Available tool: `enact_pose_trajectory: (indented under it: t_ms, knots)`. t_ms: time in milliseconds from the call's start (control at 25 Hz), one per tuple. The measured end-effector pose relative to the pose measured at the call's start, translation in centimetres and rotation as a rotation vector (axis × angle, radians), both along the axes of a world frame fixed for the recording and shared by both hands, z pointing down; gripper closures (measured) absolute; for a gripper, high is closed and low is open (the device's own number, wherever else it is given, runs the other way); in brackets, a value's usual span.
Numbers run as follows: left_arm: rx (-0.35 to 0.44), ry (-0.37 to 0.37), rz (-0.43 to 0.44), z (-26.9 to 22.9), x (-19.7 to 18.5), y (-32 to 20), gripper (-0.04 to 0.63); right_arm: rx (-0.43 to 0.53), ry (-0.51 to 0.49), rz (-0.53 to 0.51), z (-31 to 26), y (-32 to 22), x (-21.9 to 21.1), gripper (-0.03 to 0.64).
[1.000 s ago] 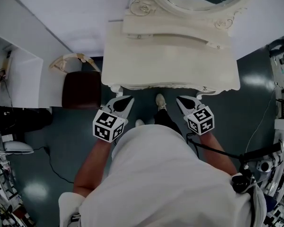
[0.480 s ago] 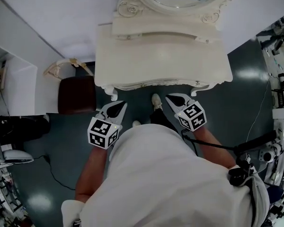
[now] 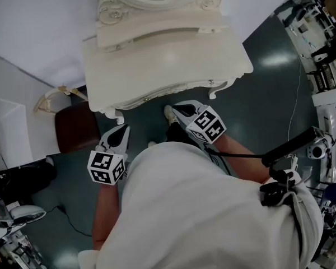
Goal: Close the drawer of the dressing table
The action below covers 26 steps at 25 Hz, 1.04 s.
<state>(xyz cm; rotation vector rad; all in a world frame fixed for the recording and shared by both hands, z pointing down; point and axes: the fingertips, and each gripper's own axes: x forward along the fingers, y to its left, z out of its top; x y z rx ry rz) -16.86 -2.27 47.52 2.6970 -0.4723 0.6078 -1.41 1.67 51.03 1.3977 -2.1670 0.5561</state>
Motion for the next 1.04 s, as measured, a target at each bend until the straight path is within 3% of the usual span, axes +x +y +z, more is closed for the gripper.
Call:
enact_pose_trajectory:
  t_ms: [760,1040]
  knots:
    - [-0.033,-0.036,0.063,0.9,4.6,-0.9,0.592,-0.028,-0.004,0.052,0.9,0.4,4.5,0.617]
    - [-0.05,-0.044,0.119,1.0,9.4,-2.0,0.592,-0.052,0.003,0.121,1.1,0.6,9.5,0.617]
